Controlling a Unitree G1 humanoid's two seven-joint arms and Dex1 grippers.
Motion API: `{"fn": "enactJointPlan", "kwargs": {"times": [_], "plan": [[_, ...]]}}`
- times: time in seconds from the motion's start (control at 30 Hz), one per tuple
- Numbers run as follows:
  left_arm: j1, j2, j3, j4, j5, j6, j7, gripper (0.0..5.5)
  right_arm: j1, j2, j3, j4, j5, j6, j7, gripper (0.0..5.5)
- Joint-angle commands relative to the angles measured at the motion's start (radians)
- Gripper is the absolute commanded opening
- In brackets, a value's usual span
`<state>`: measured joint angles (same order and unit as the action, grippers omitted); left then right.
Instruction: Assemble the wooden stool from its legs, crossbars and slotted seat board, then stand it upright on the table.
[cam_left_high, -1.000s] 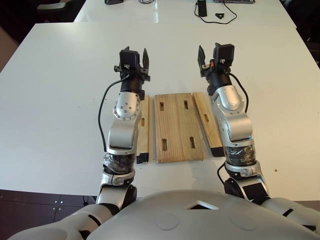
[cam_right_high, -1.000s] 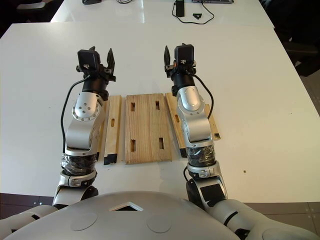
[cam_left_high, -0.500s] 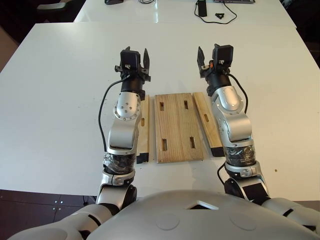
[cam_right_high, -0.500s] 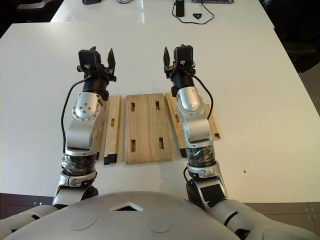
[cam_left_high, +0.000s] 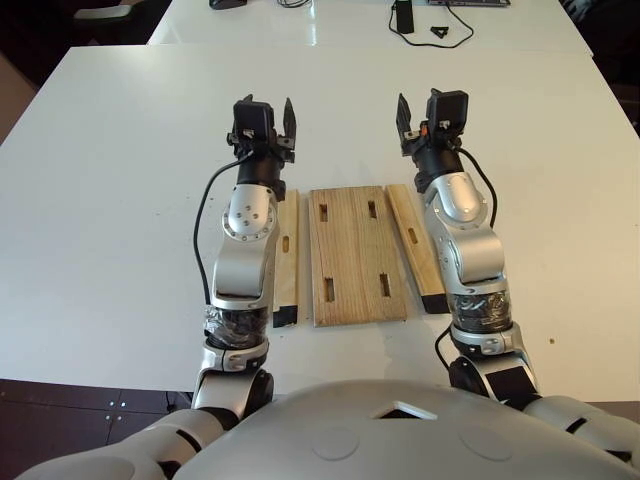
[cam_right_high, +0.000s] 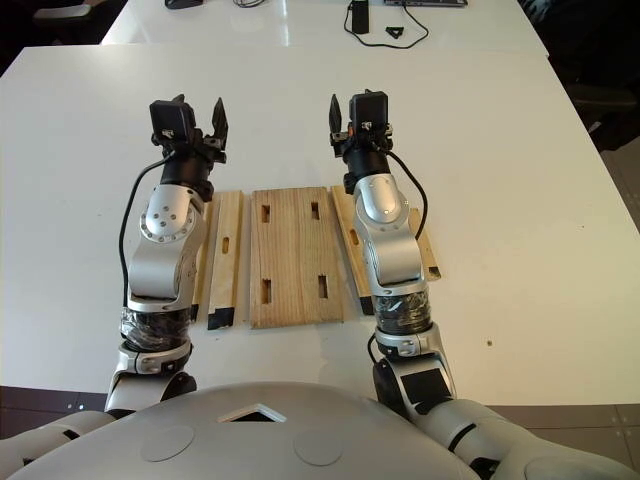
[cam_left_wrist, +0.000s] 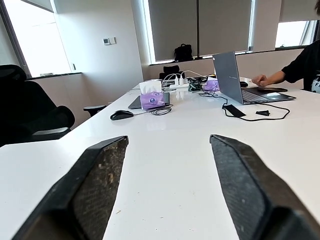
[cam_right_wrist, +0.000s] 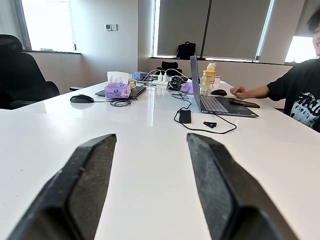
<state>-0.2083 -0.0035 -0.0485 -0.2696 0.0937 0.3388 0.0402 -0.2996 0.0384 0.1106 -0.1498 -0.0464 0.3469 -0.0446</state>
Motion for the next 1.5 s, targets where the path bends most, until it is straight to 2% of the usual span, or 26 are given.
{"fn": "enactJointPlan", "kwargs": {"times": [0.03,0.37,0.5,0.6,0.73,0.87,1.03,1.17,1.5], "plan": [[0.004,0.007,-0.009,-0.007,0.004,0.025,-0.009,3.15,-0.002,0.001,-0.008,0.003,-0.006,0.013,-0.004,2.62],[0.003,0.008,-0.008,-0.023,0.011,0.047,-0.002,3.15,0.002,-0.008,-0.01,-0.009,-0.005,0.015,0.004,2.62],[0.031,0.034,0.009,-0.093,-0.003,0.108,-0.029,3.15,0.015,-0.051,-0.025,-0.074,0.04,0.044,0.077,2.62],[0.101,0.113,0.061,-0.225,-0.012,0.212,-0.087,3.15,0.055,-0.133,-0.054,-0.153,0.072,0.066,0.166,2.62],[0.261,0.206,0.13,-0.424,-0.031,0.428,-0.164,3.15,0.127,-0.211,-0.106,-0.2,0.054,0.067,0.19,2.62],[0.464,0.291,0.169,-0.628,-0.059,0.65,-0.242,3.15,0.206,-0.235,-0.158,-0.27,0.041,0.085,0.172,2.62],[0.574,0.412,0.242,-0.706,-0.095,0.783,-0.337,3.15,0.274,-0.23,-0.193,-0.329,0.022,0.098,0.131,2.62],[0.626,0.442,0.227,-0.723,-0.142,0.811,-0.39,3.15,0.293,-0.216,-0.175,-0.34,0.012,0.099,0.115,2.62],[0.687,0.442,0.212,-0.651,-0.146,0.759,-0.366,3.15,0.31,-0.225,-0.195,-0.321,0.004,0.097,0.115,2.62]]}}
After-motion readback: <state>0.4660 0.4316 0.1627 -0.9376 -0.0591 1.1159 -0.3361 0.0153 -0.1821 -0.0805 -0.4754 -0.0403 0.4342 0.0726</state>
